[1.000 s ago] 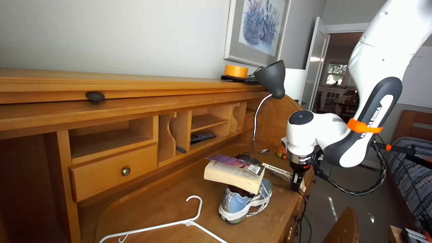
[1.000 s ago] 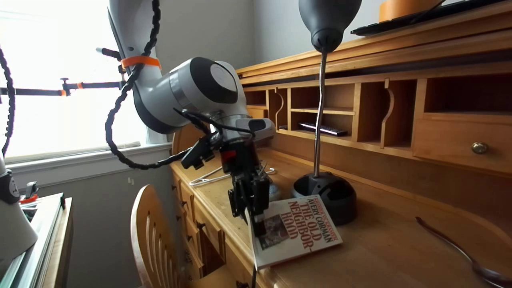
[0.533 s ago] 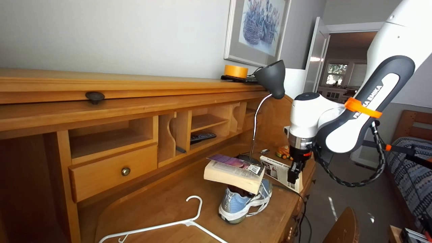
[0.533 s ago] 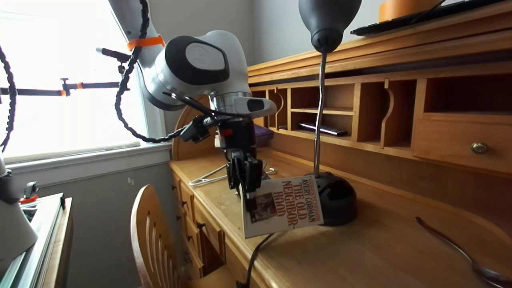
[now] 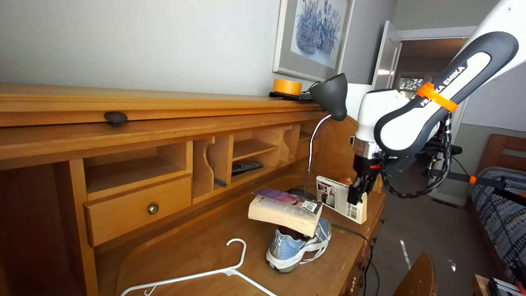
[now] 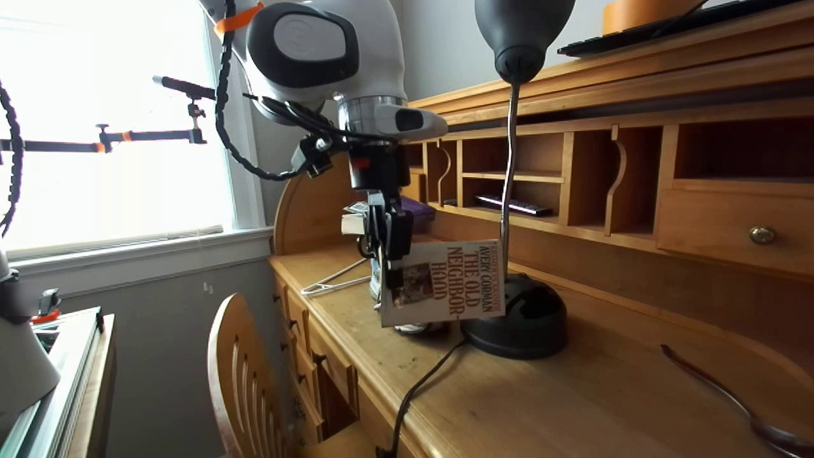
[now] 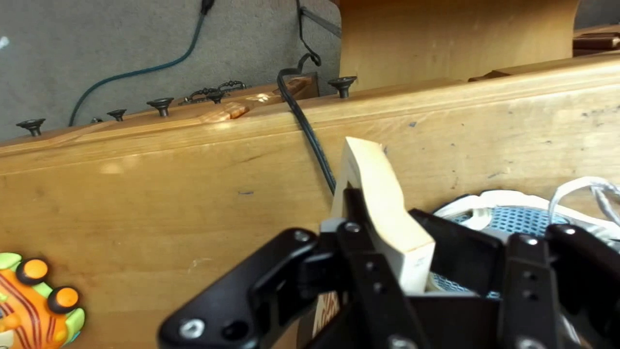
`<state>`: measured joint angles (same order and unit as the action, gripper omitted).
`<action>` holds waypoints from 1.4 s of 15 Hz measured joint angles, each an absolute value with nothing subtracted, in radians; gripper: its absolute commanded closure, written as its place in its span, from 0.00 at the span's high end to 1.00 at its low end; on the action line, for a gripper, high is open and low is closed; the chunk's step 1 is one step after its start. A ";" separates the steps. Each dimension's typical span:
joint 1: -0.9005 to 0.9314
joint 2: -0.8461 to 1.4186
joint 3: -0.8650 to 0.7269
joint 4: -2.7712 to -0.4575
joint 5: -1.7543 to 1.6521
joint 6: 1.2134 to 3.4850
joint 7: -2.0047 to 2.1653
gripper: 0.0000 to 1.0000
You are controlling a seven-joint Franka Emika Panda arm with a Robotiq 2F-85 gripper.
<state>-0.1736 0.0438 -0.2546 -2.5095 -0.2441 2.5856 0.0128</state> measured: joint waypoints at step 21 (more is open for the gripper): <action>-0.134 -0.298 -0.087 -2.527 -0.289 2.252 -0.089 0.06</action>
